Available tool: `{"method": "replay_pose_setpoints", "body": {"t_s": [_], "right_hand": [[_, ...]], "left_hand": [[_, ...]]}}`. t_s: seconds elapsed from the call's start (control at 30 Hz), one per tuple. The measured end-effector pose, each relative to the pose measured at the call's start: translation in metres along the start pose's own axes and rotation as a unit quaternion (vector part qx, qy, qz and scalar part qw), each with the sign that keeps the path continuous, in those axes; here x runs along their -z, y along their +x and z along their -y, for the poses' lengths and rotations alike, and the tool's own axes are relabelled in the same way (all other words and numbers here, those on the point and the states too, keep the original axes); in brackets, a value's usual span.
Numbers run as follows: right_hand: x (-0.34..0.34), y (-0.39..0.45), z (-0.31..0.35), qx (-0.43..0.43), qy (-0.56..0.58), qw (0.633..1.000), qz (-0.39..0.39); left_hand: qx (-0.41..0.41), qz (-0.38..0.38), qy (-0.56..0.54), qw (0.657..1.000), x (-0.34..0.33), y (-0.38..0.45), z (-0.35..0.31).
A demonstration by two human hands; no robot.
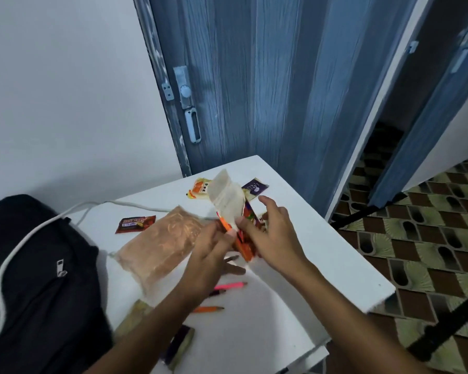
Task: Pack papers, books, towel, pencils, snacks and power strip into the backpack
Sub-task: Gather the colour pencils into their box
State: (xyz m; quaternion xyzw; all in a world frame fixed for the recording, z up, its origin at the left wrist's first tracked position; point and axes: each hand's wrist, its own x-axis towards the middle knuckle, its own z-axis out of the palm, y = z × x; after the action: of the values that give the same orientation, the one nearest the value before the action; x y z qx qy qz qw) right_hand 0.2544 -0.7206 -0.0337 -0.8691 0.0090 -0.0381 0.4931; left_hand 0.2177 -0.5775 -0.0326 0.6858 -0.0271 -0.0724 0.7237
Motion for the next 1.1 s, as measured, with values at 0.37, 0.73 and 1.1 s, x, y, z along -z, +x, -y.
{"method": "replay_pose_setpoints", "body": {"t_s": [0.37, 0.73, 1.1], "right_hand": [[-0.041, -0.006, 0.006, 0.03, 0.185, 0.98, 0.062], [-0.075, 0.009, 0.037, 0.077, 0.167, 0.964, 0.193], [-0.062, 0.011, -0.021, 0.109, -0.153, 0.98, 0.067]], "left_hand": [[-0.026, -0.145, 0.054, 0.988, 0.063, -0.025, -0.003], [0.008, -0.259, 0.052, 0.964, 0.133, -0.015, -0.024], [-0.028, -0.137, 0.08, 0.987, 0.157, 0.005, -0.009]]}}
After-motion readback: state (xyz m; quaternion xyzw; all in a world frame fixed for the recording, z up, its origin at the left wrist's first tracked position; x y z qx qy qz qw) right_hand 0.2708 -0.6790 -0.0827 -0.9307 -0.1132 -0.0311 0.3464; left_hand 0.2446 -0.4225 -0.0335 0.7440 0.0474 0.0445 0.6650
